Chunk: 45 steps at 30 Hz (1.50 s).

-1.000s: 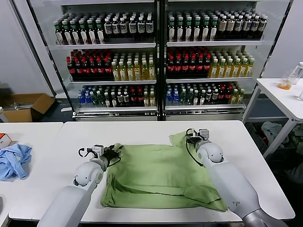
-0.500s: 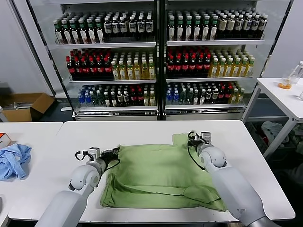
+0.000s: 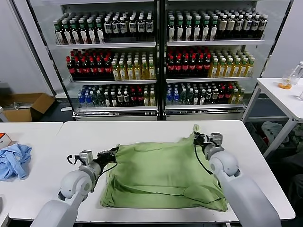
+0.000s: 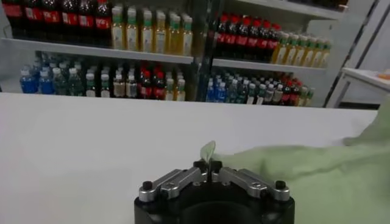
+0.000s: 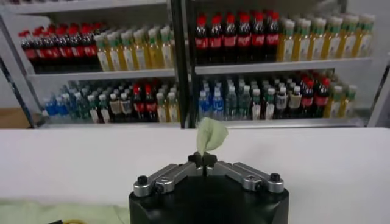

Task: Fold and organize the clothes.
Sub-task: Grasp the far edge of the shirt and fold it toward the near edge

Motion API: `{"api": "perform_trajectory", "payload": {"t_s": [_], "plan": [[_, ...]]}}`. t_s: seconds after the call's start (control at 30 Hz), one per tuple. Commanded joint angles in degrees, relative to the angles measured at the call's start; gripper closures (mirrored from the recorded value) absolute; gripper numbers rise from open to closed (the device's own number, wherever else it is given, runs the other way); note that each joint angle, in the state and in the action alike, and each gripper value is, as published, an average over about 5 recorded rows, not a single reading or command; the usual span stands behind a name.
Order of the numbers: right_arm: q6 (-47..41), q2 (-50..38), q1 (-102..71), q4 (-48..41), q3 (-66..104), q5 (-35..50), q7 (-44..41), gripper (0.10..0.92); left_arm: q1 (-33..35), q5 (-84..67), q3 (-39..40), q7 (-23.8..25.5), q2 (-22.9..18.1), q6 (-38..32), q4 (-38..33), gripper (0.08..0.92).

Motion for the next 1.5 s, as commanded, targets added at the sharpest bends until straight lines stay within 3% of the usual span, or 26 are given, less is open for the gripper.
{"api": "perform_trajectory", "payload": {"t_s": [0.03,0.5,1.0,1.2,1.5], "plan": [[0.3,-5.6,-17.6,18.7,9.0,0.0,0.1,0.920,9.7,-1.5,-4.3,0.7,3.0,0.5,-11.5,0.899],[-1.2,-4.7,-37.8,27.5,21.2,-0.8,1.1,0.920,20.1,1.3,-6.7,2.5,5.0,1.2,-16.4,0.903],[-3.8,-1.4,-35.0,23.2,15.3,-5.4,2.4,0.911,19.8,11.1,-4.7,3.6,4.9,1.2,-11.9,0.896],[-3.2,-1.5,-37.3,25.6,16.5,-6.8,2.2,0.769,22.0,14.4,-5.6,0.6,2.5,0.7,-16.5,0.759],[-2.3,-1.3,-40.1,28.2,17.3,-8.2,2.1,0.509,26.4,18.9,-4.7,-7.1,-7.8,-2.3,-20.0,0.499]]}}
